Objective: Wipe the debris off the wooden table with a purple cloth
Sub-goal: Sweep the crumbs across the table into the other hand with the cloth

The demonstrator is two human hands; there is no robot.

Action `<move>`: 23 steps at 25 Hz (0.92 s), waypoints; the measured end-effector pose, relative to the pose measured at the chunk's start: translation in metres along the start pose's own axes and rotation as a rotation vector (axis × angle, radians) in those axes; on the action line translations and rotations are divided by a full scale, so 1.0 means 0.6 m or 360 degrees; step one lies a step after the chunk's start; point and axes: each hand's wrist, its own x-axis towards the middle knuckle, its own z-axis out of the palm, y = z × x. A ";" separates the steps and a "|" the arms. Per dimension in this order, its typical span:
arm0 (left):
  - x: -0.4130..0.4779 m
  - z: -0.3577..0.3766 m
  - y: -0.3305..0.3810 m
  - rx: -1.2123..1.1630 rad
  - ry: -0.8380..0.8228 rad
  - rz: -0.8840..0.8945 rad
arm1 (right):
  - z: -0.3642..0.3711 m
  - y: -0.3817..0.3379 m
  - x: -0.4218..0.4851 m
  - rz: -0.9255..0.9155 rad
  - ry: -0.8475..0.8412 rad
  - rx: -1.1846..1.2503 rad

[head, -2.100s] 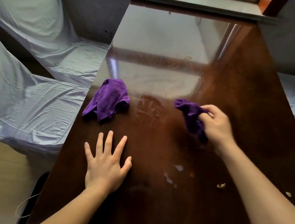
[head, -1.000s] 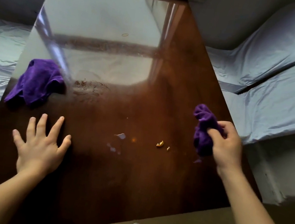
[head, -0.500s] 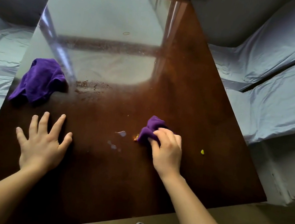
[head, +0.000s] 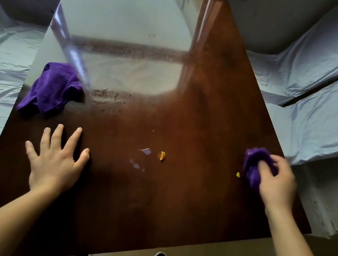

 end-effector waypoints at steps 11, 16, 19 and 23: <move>-0.002 -0.006 0.002 0.0005 -0.0017 0.0000 | 0.195 -0.167 -0.118 -0.0557 -0.0472 0.0263; 0.000 -0.003 0.000 0.0007 0.0004 0.0006 | 0.157 -0.178 0.014 -0.0324 -0.0139 0.0407; -0.001 0.001 0.000 0.0014 0.0011 0.0004 | 0.146 -0.170 0.073 -0.0357 -0.0271 -0.0165; 0.001 0.000 -0.002 0.0014 0.0021 0.0003 | 0.171 -0.149 0.012 -0.0491 -0.0476 -0.0778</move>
